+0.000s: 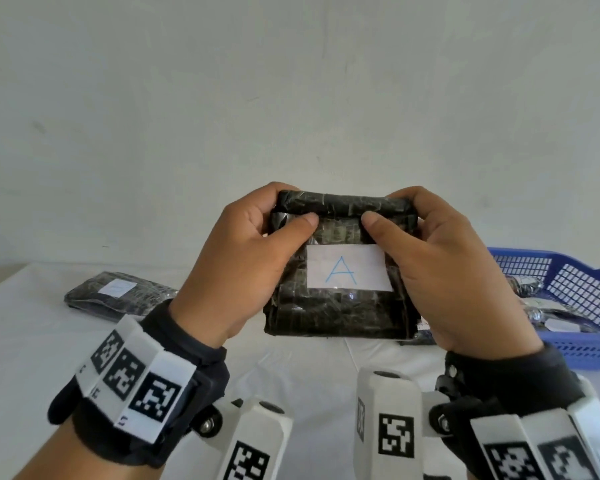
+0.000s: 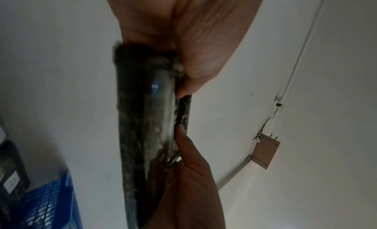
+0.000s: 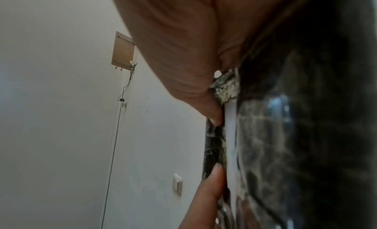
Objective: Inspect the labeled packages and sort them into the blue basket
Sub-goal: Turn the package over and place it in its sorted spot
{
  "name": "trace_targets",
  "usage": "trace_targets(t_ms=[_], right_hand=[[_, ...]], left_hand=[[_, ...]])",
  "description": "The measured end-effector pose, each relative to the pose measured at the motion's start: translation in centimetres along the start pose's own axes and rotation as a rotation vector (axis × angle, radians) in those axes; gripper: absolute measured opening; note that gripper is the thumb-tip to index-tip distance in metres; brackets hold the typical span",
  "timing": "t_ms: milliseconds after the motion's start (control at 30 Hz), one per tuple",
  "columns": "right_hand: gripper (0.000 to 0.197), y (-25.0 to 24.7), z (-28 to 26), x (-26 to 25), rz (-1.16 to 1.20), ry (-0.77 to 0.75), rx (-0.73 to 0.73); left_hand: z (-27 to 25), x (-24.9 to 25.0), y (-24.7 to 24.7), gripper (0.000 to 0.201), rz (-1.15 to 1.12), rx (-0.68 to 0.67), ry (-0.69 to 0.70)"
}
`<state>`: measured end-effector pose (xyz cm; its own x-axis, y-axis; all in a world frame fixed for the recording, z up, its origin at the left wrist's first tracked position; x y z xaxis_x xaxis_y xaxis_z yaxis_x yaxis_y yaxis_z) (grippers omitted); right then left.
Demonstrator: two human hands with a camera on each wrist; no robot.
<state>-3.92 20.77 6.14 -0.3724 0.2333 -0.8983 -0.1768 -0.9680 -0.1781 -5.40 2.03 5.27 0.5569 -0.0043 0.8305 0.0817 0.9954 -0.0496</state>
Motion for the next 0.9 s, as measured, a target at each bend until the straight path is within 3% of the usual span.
trace_targets(t_ms=[167, 300, 500, 700, 833, 900], right_hand=[[0.018, 0.2, -0.2, -0.3, -0.027, -0.043, 0.046], [0.027, 1.0, -0.4, 0.0, -0.106, 0.027, -0.045], [0.029, -0.3, -0.2, -0.6, -0.068, -0.084, 0.075], [0.008, -0.8, -0.3, -1.2, 0.085, -0.135, 0.095], [0.019, -0.2, -0.4, -0.6, 0.176, 0.007, -0.048], [0.026, -0.2, -0.4, -0.5, 0.145, 0.014, -0.047]], left_hand=[[0.1, -0.1, 0.1, 0.009, 0.009, -0.028, -0.008], [0.0, -0.2, -0.2, 0.014, -0.012, 0.019, -0.018], [-0.1, -1.6, -0.1, 0.018, -0.201, 0.055, -0.191], [0.1, -1.0, -0.5, 0.017, -0.233, 0.070, -0.129], [0.2, -0.6, -0.7, 0.021, -0.209, 0.083, -0.079], [0.2, -0.6, -0.5, 0.021, -0.194, 0.067, -0.082]])
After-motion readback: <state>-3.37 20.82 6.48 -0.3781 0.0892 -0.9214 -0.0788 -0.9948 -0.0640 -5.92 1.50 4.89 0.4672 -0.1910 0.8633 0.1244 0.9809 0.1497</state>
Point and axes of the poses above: each hand's wrist, its own z-axis towards the middle knuckle, its own y-axis out of the palm, x = y × z, the point moved 8 cm from there along z, towards the middle knuckle, and after that the axes turned 3 degrees about y, right-handed, at the moved point
